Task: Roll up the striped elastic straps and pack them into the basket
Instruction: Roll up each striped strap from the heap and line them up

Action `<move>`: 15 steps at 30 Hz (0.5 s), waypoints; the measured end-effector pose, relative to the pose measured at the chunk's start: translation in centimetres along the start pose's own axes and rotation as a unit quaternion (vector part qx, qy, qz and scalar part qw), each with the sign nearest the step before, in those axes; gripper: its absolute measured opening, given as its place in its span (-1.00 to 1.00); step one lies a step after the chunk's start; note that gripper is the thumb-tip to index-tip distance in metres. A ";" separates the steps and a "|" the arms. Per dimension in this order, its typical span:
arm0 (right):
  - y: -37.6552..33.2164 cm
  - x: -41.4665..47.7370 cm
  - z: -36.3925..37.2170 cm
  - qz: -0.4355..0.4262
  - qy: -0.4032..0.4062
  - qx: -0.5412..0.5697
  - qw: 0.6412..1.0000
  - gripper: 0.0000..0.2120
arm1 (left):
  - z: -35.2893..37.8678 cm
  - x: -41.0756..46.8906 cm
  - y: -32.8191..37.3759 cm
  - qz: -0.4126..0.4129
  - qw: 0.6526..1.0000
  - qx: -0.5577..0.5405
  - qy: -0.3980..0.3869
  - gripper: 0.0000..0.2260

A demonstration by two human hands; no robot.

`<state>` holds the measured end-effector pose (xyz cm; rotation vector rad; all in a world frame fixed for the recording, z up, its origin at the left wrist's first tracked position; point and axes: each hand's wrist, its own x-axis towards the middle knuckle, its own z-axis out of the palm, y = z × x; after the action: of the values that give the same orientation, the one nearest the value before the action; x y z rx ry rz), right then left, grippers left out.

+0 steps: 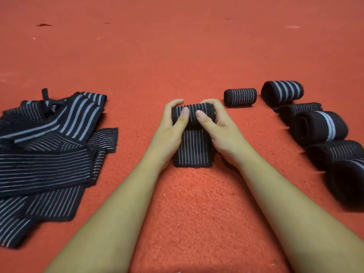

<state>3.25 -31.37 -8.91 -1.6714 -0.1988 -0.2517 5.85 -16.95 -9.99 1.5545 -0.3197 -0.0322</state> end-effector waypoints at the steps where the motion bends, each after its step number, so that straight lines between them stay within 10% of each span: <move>1: 0.1 0.0 -0.1 -0.006 -0.014 0.012 1.000 -0.75 | 0.1 0.1 0.2 -0.028 0.999 -0.020 0.018 -0.60; 15: 0.5 0.0 -0.4 0.019 -0.010 0.046 0.999 -0.75 | -0.2 0.2 0.2 -0.075 0.988 -0.127 -0.039 -0.75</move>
<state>3.36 -31.78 -9.30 -1.5854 -0.1915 -0.1945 6.01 -16.81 -9.81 1.3235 -0.2505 -0.2430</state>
